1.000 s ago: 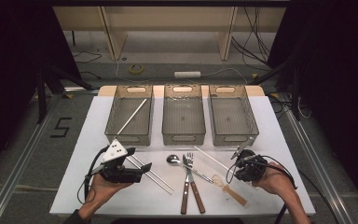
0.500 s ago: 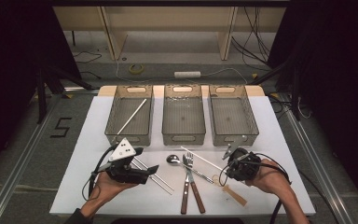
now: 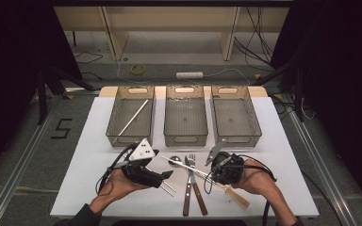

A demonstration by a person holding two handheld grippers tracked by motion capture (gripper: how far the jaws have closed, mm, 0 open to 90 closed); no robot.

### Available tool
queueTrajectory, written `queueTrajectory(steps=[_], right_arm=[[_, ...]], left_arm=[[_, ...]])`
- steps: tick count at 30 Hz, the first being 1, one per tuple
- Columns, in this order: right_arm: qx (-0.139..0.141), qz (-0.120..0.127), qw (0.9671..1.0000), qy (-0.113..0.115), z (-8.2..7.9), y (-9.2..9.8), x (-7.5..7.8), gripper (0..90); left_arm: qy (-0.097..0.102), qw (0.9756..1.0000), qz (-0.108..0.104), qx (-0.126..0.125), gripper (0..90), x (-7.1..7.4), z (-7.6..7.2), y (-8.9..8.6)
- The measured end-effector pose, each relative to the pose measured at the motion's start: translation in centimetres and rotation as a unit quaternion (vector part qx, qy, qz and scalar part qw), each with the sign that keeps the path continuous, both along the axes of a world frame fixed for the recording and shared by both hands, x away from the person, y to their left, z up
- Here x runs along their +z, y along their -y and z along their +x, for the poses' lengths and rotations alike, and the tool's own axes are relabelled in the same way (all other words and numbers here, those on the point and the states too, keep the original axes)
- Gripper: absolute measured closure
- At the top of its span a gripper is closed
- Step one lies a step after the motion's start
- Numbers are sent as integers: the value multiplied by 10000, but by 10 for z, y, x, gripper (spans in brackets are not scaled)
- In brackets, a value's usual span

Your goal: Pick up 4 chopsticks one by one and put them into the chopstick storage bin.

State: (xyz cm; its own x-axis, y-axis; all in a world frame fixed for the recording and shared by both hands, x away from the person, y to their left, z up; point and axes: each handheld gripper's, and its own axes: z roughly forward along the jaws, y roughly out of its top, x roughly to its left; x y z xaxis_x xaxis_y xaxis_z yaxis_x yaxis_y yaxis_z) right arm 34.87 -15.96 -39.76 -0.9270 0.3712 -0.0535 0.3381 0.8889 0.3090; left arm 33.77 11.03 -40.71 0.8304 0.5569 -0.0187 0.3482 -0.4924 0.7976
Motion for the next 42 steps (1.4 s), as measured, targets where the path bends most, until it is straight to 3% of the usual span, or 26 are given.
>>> queueTrajectory(steps=[5, 12, 23, 30, 35, 42], right_arm=[[219, -6, 9998, -32, -2, -13, 0, 851], [374, 13, 9993, -20, -7, -22, 2, 851], [733, -9, 9973, -56, -15, -36, 5, 851], [908, -21, 9958, -59, -18, -39, 6, 851], [991, 11, 9951, -67, -20, -40, 6, 851], [1079, -7, 9941, -80, -21, -41, 5, 851]], left_arm=[[-41, 9990, 360, -245, 163, -4, 0, 12], [-109, 9964, 684, -494, 220, -13, -1, 21], [-122, 9874, 1300, -891, 393, -21, -7, 31], [-155, 9853, 1375, -1004, 502, -23, -8, 32], [-171, 9817, 1505, -1154, 553, -25, -10, 33], [-169, 9786, 1593, -1290, 632, -26, -12, 35]])
